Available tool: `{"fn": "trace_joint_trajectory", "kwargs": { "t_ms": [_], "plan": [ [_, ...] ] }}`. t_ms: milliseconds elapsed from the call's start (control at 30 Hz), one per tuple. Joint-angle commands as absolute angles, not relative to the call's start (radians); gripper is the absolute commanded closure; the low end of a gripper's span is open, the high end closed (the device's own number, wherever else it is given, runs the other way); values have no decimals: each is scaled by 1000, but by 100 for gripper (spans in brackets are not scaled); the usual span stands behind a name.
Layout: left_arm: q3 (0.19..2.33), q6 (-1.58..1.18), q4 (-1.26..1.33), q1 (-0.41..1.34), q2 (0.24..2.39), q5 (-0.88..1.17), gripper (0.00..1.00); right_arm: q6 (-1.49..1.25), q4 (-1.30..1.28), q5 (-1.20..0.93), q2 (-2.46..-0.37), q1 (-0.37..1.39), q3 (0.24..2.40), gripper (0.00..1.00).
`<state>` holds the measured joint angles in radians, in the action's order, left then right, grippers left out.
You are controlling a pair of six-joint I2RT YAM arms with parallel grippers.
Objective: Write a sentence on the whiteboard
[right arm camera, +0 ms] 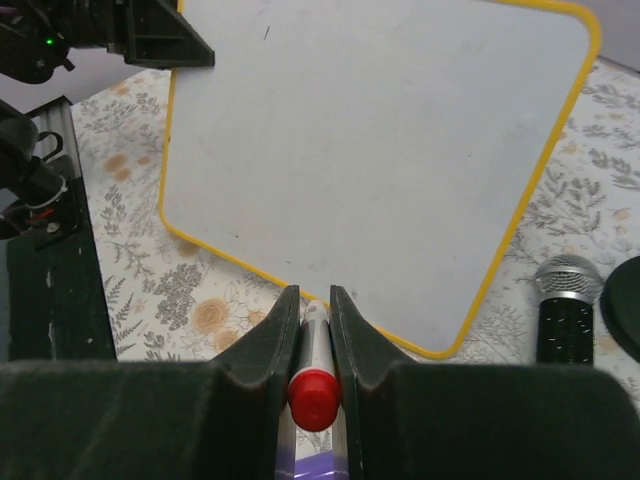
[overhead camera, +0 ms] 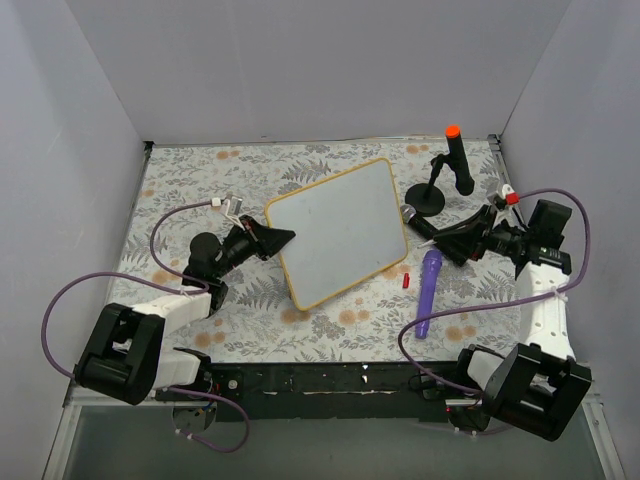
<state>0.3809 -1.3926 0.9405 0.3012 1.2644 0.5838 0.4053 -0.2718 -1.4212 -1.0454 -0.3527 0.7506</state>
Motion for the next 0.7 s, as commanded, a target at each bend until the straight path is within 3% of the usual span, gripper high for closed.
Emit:
{"fn": "trace_joint_trajectory", "kwargs": {
  "t_ms": [0,400,567,667],
  "plan": [
    [379,-1427,1147,321,1244,517,100,767,-746,-1345,-1106,-356,948,99],
    [397,-1485,1144,324,1253,491,100,963,-1003,-1279,-1141,-310,1100,99],
    [393,-1477,1086,331,1223,480,100,1025,-1091,-1258,-1209,-192,1183,99],
    [411,-1462,990,337,1204,488,100,942,-999,-1224,-1210,-79,1190,99]
  ]
}}
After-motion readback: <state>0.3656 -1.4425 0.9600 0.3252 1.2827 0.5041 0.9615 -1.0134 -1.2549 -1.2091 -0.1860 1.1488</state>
